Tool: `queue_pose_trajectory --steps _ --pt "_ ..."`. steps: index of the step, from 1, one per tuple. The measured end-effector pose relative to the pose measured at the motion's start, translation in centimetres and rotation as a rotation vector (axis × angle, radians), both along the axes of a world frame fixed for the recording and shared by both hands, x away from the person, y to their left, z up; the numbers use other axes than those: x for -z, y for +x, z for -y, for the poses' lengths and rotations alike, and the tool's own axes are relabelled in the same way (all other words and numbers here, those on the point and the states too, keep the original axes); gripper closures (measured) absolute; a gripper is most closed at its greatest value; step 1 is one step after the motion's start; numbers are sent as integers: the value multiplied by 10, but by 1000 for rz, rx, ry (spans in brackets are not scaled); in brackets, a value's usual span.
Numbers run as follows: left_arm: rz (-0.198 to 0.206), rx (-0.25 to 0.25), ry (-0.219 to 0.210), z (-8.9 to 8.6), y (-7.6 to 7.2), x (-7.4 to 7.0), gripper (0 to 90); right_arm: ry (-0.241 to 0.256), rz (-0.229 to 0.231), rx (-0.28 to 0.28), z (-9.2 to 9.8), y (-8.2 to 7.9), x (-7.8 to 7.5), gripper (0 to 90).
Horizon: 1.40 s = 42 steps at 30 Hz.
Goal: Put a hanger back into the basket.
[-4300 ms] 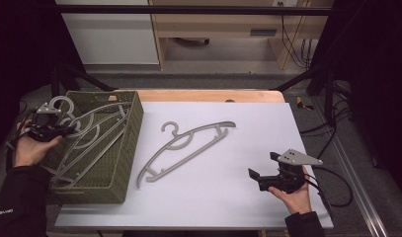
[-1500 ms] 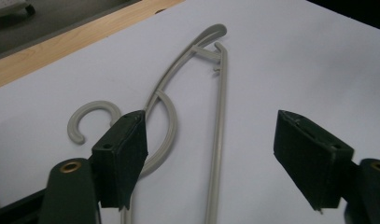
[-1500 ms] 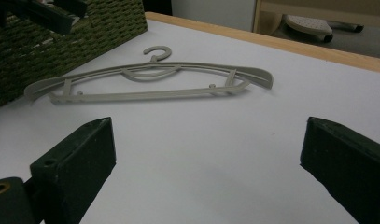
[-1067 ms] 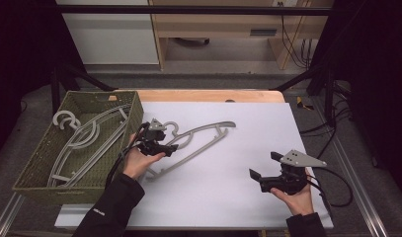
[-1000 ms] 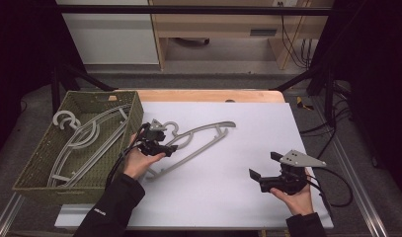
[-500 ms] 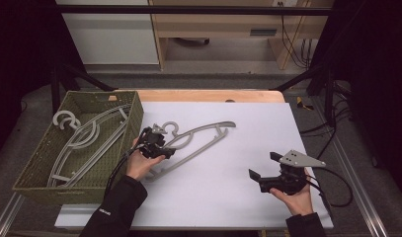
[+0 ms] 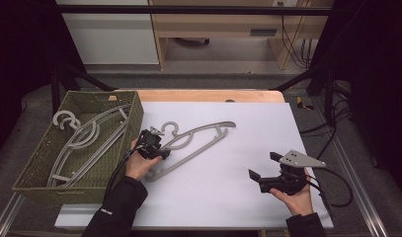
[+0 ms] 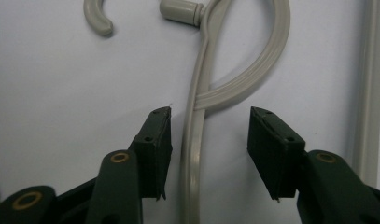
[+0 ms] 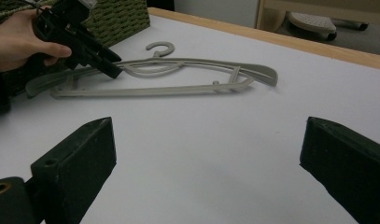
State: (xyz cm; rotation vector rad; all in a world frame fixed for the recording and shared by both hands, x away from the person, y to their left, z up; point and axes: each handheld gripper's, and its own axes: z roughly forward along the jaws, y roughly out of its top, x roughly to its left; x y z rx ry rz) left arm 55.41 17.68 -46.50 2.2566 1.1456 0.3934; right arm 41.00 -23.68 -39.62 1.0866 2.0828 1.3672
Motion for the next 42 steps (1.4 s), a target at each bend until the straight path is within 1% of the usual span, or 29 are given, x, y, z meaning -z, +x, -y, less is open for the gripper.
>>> queue_pose_trajectory --steps 3,7,8,10,11,12,13,14,15,17,20,22,24,25,28,29,31,32,33,34,35,36,37,38,40,42 --pt "-11 -6 8 0 0 -1 545 -6 3 -1 0 0 0 41" --pt "-12 -1 25 2 -3 -2 612 -6 3 -1 0 0 0 42" --pt "-18 0 30 2 -3 -3 638 -5 3 -1 0 0 0 42" --pt "-27 0 36 3 -6 -4 741 -5 2 0 0 0 0 42" --pt "-37 -1 36 3 -8 -5 778 -4 2 -1 0 0 0 42" --pt "-40 1 31 4 -10 -5 798 -2 -1 0 0 0 0 42" --pt "-44 13 41 5 -11 -5 802 -4 0 1 0 0 0 42" --pt "-44 13 41 5 -11 -5 804 -4 0 1 0 0 0 42" --pt "-56 18 37 7 -15 -6 806 -2 0 1 0 0 0 42" --pt "-66 22 34 8 -19 -6 806 -3 6 -2 0 0 -1 42" --pt "-89 26 17 9 -27 -7 807 -1 5 1 1 -1 -2 43" --pt "-92 33 8 10 -33 -7 807 -2 7 0 1 -1 -1 43" --pt "-78 49 20 12 -40 -6 806 -2 6 0 1 -1 -1 44" --pt "-71 49 25 13 -42 -6 804 -2 6 0 1 -1 -1 44" --pt "-55 73 55 17 -44 -7 792 -4 4 0 0 -1 -1 44" --pt "-43 81 46 18 -43 -9 781 -4 5 0 1 -1 -2 44" --pt "-36 87 19 19 -44 -15 729 -2 6 0 1 -1 -2 44" --pt "-28 94 1 19 -44 -19 712 -1 7 0 2 -1 -2 44" --pt "-23 105 -8 20 -44 -23 685 -1 10 1 2 -1 -2 44" --pt "-5 95 -31 21 -44 -27 647 -1 9 2 2 -1 -3 44" --pt "0 108 -31 21 -42 -32 617 0 10 2 2 -1 -3 44" --pt "11 102 -53 22 -40 -35 589 -1 10 0 2 -1 -3 44" --pt "16 107 -63 22 -38 -39 573 -1 10 -1 2 -1 -3 44" --pt "18 100 -80 23 -35 -41 565 -2 11 -1 2 -1 -2 44" --pt "13 103 -96 24 -28 -45 539 -3 7 -1 2 -1 -2 44" --pt "4 106 -106 25 -20 -44 526 -3 6 -2 2 -1 -2 44"
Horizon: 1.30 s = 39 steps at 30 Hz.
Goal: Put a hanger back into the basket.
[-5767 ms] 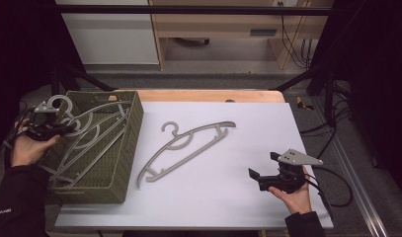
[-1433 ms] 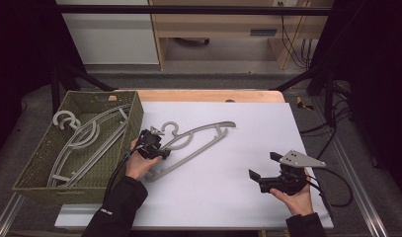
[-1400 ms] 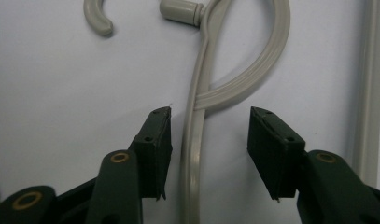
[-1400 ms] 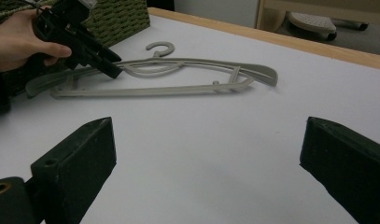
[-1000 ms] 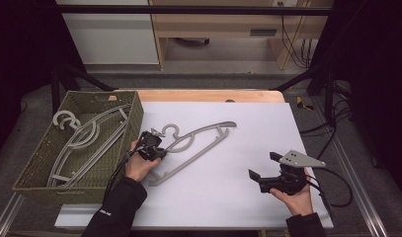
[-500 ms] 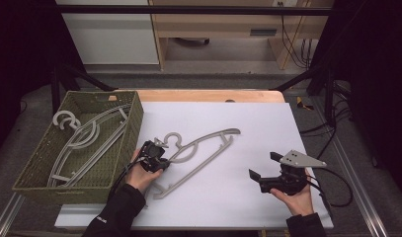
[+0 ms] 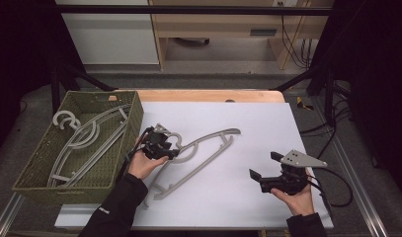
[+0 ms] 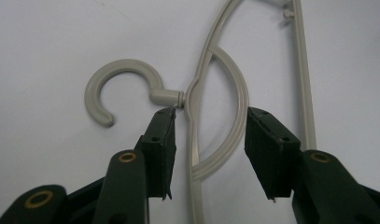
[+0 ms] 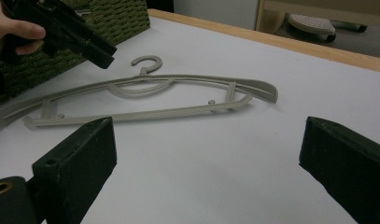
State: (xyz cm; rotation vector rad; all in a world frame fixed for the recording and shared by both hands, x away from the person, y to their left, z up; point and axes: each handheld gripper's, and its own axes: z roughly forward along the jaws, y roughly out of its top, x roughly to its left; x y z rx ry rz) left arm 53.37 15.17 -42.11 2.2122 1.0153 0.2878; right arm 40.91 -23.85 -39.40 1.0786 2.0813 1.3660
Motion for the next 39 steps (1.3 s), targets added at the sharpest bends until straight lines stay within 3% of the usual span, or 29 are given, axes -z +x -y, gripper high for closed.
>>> queue_pose_trajectory --steps 2,9,12,22,30,34,39 --pt "-23 3 -5 1 6 3 525 0 -1 -2 0 0 0 44" --pt "-65 33 37 5 18 20 538 1 2 -1 0 0 0 45" --pt "-78 35 72 8 20 27 557 0 2 -3 0 0 0 45" --pt "-75 34 116 13 23 38 643 -1 -5 -2 -1 0 0 46" --pt "-54 13 141 14 20 39 718 -2 -5 -3 -1 0 0 45" --pt "-74 -4 137 16 19 38 817 -3 -5 -5 -2 1 1 45" --pt "-76 -5 136 16 18 37 823 -4 -4 -4 -1 1 1 44"
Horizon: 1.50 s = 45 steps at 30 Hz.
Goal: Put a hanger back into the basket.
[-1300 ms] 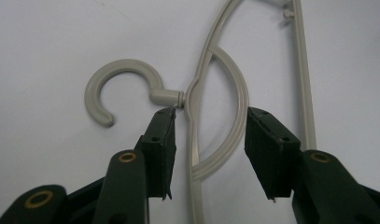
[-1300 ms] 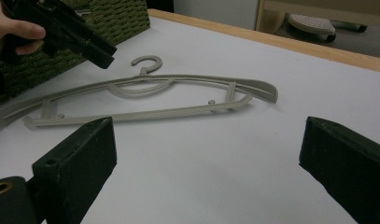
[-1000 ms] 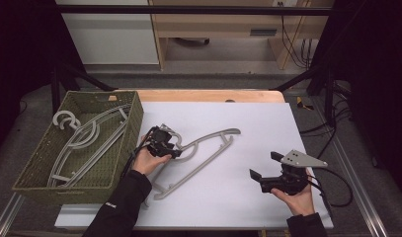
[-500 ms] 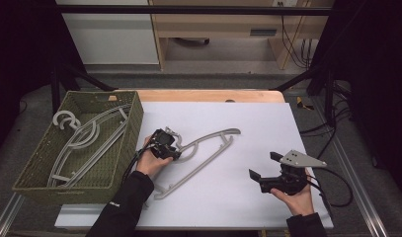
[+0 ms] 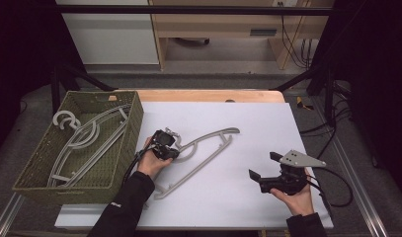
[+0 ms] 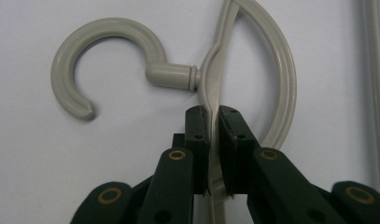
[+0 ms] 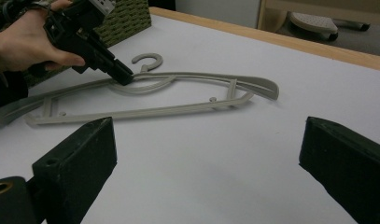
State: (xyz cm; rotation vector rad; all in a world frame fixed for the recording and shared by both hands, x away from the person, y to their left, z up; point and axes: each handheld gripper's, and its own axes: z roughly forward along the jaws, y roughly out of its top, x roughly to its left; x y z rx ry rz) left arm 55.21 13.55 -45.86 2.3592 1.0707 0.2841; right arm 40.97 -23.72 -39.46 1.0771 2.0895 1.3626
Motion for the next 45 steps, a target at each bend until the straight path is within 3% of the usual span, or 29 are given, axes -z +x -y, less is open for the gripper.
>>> queue_pose_trajectory --steps 6,12,28,33,45 --pt "-21 -1 -22 -2 -3 -1 827 1 0 -1 0 0 0 45" --pt "13 9 -32 -5 -17 -12 830 2 2 1 0 -1 -1 45" --pt "63 24 -130 -14 -44 -46 832 3 10 -2 0 -2 -3 47" --pt "100 39 -153 -13 -54 -64 832 5 12 0 0 -2 -3 47" --pt "209 55 -176 -24 -82 -123 832 9 20 6 2 -3 -5 44"
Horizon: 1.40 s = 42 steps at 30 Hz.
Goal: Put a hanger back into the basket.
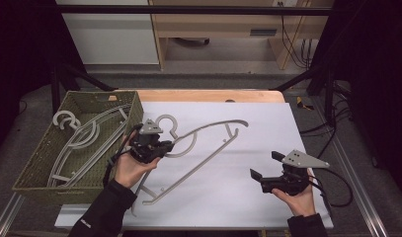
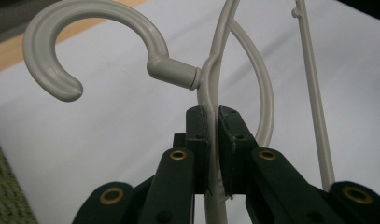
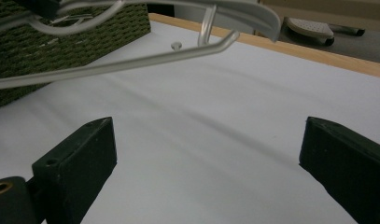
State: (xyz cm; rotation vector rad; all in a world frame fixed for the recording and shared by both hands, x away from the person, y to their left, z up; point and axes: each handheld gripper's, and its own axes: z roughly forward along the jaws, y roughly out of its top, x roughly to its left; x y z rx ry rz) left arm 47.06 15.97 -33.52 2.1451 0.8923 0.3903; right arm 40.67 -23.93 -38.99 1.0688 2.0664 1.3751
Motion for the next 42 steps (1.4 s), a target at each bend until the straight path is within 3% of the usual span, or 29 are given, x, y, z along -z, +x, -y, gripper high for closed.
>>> queue_pose_trajectory --steps 11,19,27,29,31,42 --pt "53 -2 -11 -21 -10 -40 832 -2 -1 0 0 0 0 44" --pt "86 -38 -17 -42 -10 -61 833 -1 -2 2 0 0 0 45" --pt "112 -131 -16 -83 -7 -79 834 -4 -4 3 -1 1 1 46" --pt "115 -136 -13 -88 -7 -80 834 -1 -9 4 -1 0 1 46" --pt "119 -175 10 -105 -6 -83 833 -4 -7 2 -1 1 1 46" --pt "130 -286 13 -160 0 -93 834 -10 -13 2 -2 2 2 47"
